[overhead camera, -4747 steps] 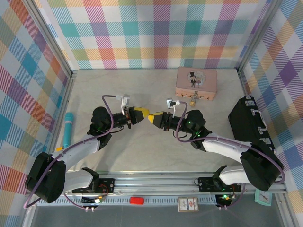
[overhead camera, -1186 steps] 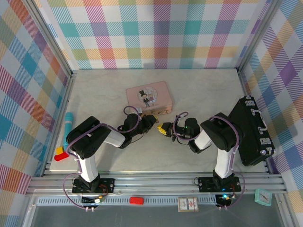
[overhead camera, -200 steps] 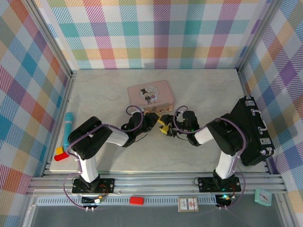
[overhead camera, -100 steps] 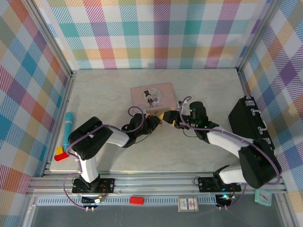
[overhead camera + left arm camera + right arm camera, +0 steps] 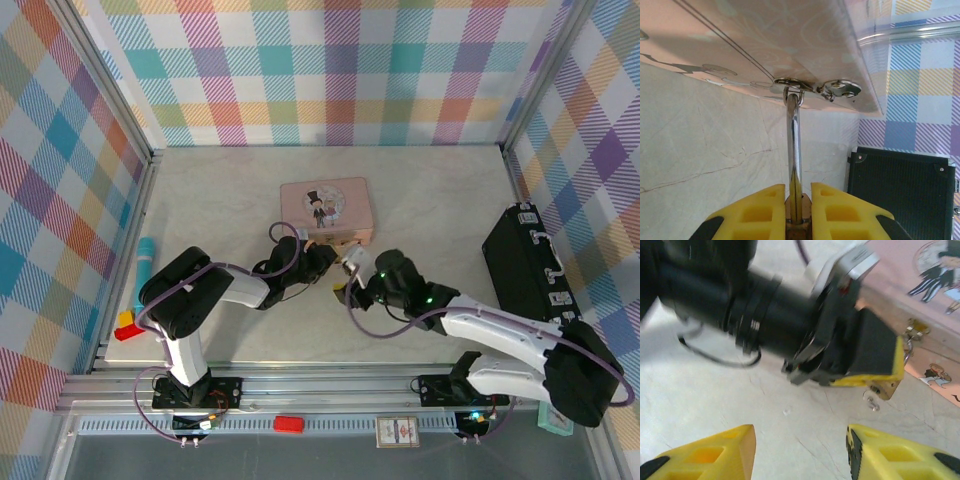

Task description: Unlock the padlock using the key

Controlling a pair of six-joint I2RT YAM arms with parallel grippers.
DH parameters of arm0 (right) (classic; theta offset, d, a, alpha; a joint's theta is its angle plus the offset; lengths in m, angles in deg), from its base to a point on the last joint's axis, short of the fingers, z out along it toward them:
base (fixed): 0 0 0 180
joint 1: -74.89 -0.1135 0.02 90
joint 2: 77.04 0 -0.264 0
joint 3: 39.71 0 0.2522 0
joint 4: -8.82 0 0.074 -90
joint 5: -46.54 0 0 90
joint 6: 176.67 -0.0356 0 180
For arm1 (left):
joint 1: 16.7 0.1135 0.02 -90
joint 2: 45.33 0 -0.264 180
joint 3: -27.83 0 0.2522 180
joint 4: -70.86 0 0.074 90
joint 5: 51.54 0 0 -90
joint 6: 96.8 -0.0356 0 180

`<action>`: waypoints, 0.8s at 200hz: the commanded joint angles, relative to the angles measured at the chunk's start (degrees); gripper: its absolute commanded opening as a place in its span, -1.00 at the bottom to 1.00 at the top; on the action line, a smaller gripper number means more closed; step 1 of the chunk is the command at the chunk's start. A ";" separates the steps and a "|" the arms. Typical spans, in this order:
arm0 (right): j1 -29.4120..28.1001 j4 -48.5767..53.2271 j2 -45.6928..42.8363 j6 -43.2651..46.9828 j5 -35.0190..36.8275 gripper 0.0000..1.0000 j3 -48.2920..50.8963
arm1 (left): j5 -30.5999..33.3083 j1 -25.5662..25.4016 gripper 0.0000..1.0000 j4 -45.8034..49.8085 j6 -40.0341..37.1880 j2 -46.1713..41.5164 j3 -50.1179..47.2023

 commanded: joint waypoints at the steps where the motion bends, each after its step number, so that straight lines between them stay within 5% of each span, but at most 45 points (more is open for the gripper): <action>1: -2.23 -6.42 3.69 12.77 10.92 0.02 1.06 | -2.90 0.33 -1.00 -2.00 -1.33 -2.77 0.17; 160: -5.74 -28.80 20.26 19.87 23.81 -0.25 3.78 | -6.29 0.99 -1.00 -11.38 2.88 -0.12 -1.93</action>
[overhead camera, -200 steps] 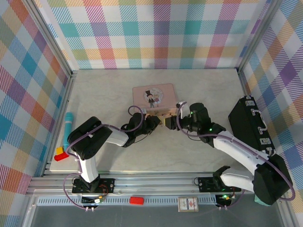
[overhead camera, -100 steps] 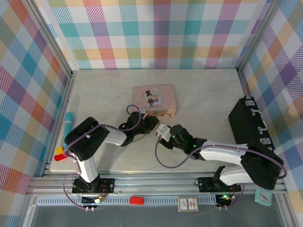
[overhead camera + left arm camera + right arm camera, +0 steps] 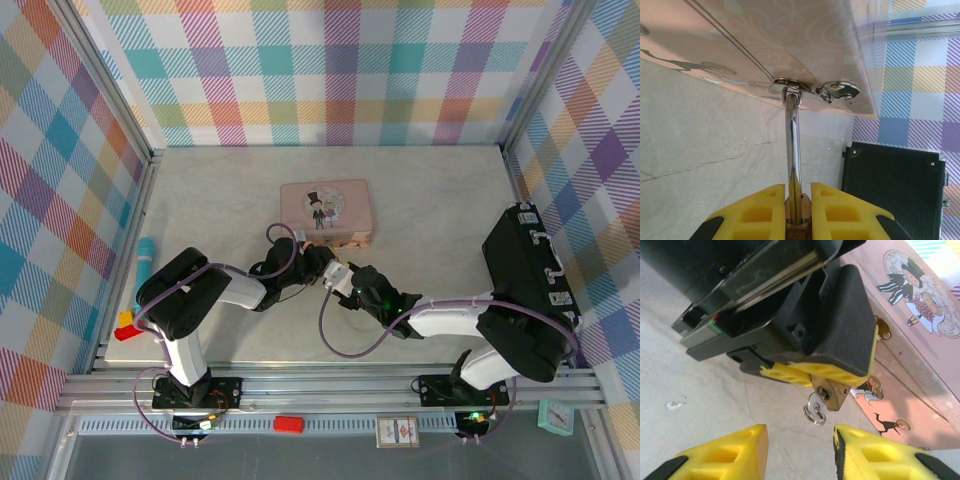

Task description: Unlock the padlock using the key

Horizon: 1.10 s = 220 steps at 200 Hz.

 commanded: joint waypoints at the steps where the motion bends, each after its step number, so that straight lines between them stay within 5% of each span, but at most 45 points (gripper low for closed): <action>1: -0.33 -5.12 2.08 0.28 1.77 -0.25 -0.11 | -3.99 0.20 -1.00 -8.68 1.31 0.27 -0.05; 220: 1.52 -14.97 10.34 -4.52 3.63 -0.64 -0.47 | -4.33 0.38 -1.00 -6.55 0.64 -1.33 0.09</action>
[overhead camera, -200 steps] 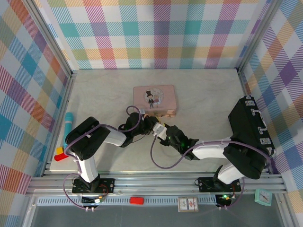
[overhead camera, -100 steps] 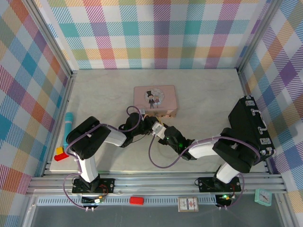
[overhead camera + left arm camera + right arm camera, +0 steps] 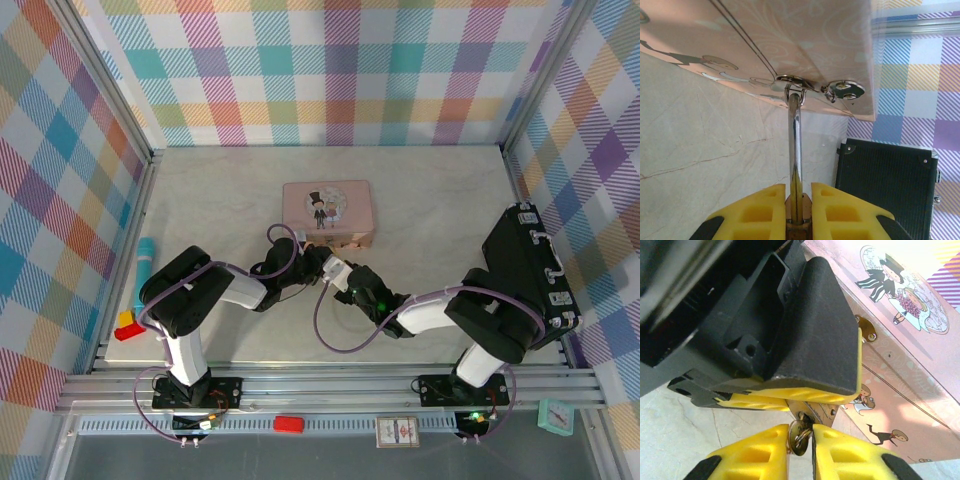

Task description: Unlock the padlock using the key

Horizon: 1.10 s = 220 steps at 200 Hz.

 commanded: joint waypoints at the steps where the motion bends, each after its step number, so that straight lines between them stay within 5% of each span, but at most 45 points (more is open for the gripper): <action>1: 0.55 -2.25 0.98 -2.06 -0.84 -0.65 -0.44 | -2.72 0.05 -1.00 -4.45 -0.73 -2.48 0.24; 220: 3.29 -2.41 -1.51 -15.05 -5.05 -0.81 -0.05 | -1.49 -0.04 -1.00 -1.23 -2.33 -7.61 -0.23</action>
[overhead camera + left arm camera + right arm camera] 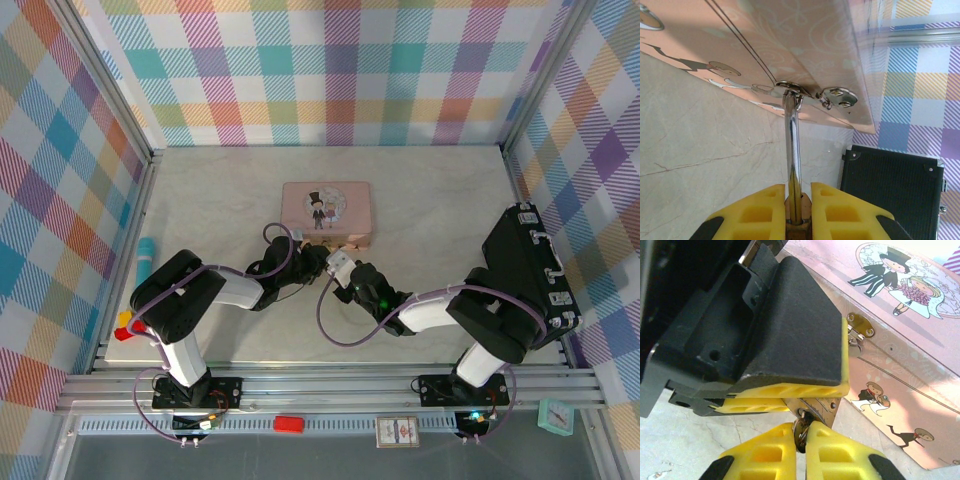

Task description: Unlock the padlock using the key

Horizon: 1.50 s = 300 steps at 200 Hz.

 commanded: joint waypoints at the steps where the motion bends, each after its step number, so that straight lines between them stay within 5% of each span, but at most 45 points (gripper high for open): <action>1: 1.41 -1.34 -1.14 -4.20 0.63 -0.81 -0.03 | -3.37 -0.24 -1.00 -6.67 -1.96 -4.07 -0.06; 140: 7.34 7.42 -2.62 -45.59 -14.41 -0.93 0.09 | -2.33 -0.15 -1.00 -5.77 -2.92 -2.56 -0.25; 300: 7.34 2.33 2.50 -52.70 -17.27 -0.98 1.58 | -0.16 0.56 -0.23 4.25 -4.67 -3.78 0.99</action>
